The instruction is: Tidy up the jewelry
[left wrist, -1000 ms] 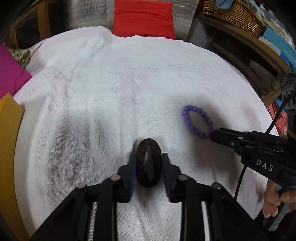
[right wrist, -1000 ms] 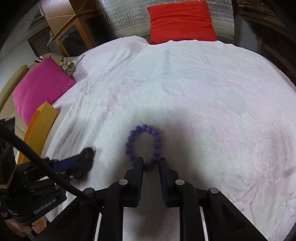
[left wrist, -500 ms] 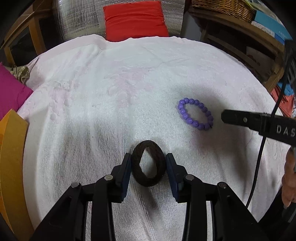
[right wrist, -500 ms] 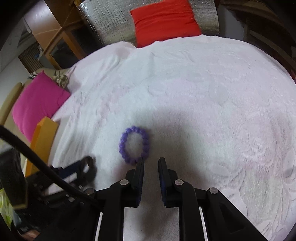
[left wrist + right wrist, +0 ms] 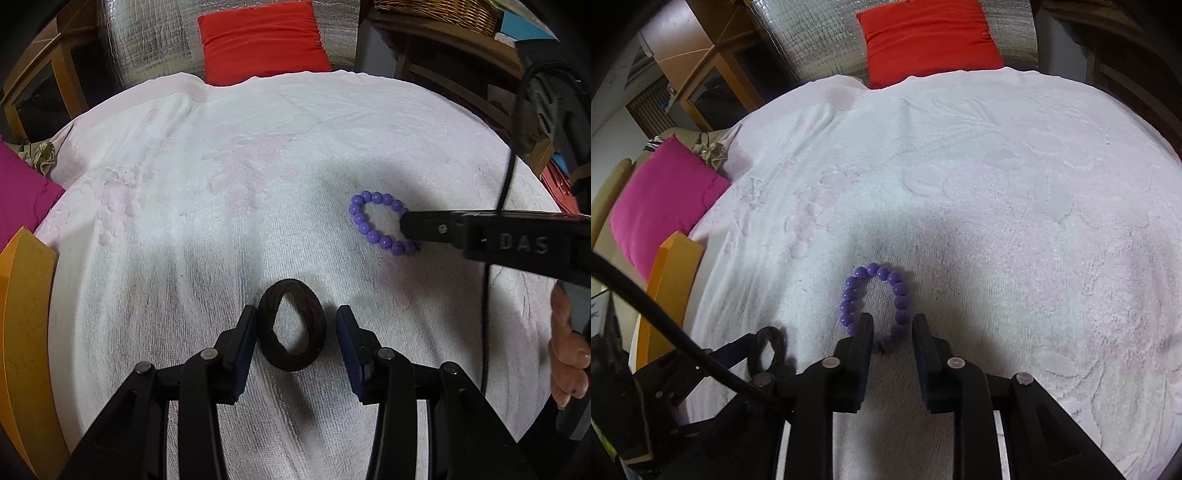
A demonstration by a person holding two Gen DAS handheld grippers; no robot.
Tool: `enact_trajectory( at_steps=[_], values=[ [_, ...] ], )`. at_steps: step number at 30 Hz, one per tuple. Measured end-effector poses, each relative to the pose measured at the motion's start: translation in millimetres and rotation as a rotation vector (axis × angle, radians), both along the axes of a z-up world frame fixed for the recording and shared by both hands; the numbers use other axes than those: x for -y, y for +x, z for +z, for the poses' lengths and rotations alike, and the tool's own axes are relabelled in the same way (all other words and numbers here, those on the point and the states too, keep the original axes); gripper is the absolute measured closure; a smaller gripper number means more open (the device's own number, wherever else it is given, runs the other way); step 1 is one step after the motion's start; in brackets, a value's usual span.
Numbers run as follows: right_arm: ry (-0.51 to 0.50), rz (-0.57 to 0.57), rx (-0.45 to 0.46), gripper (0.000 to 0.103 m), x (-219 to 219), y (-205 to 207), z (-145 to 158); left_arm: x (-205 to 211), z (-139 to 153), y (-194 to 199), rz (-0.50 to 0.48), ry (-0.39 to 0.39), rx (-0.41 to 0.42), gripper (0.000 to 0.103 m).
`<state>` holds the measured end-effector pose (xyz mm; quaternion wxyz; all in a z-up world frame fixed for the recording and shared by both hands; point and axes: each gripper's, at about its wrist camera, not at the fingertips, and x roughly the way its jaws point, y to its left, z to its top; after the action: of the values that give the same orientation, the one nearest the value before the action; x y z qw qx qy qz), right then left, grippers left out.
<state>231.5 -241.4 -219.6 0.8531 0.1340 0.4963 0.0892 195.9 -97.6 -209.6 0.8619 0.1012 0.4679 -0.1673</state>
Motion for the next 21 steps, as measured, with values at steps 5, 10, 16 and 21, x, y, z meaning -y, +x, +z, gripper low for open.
enact_trajectory(
  at_steps=[5,10,16,21],
  values=[
    [-0.042,0.010,0.008,0.078,-9,7,-8,0,0,0,-0.002,-0.005,-0.002,0.056],
    [-0.095,0.024,0.031,0.079,-17,9,-9,1,0,-1,-0.014,-0.015,-0.010,0.050],
    [-0.144,0.039,0.047,0.086,-17,6,-8,-3,3,-3,-0.017,-0.005,-0.013,0.033],
    [-0.146,0.039,0.046,0.090,-5,0,-8,-22,6,3,0.007,-0.062,-0.056,0.030]
  ],
)
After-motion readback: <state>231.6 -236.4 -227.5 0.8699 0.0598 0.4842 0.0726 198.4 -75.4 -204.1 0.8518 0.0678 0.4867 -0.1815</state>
